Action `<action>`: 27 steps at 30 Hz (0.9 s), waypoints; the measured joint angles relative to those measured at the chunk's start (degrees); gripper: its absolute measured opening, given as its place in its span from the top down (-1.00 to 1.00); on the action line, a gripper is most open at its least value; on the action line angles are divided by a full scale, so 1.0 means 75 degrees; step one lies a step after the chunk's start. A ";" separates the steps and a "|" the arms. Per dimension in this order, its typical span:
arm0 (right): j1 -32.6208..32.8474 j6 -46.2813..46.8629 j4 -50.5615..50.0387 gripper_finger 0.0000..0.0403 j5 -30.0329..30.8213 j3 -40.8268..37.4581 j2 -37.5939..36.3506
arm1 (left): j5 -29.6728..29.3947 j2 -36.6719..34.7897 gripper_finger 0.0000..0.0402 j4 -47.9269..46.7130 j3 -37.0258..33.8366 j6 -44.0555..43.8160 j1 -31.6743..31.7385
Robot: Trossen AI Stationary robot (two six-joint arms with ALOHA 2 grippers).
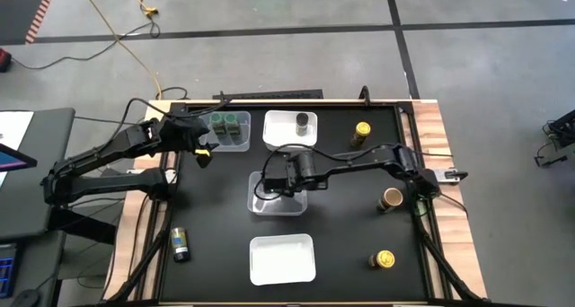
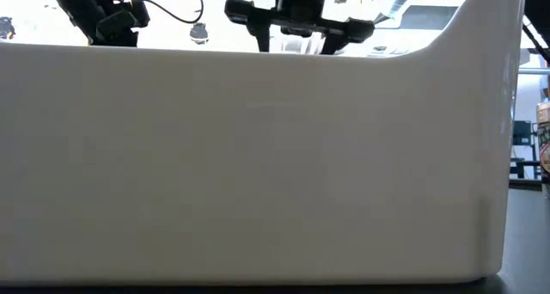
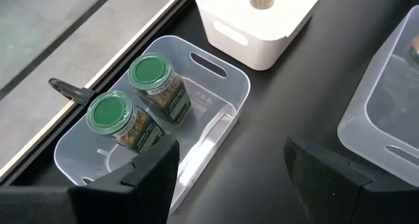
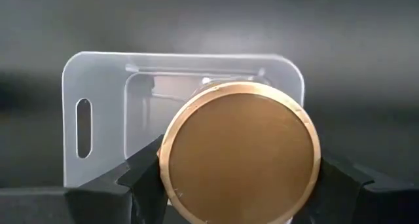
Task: Sort spices by type
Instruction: Put the top brown seasoning bottle into the bottom transparent bin
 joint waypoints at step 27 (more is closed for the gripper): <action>-0.0430 -0.0536 0.0156 -0.49 -0.0714 -0.0117 0.0679 | 0.0000 0.0000 -0.31 0.0009 0.0003 -0.0023 0.0000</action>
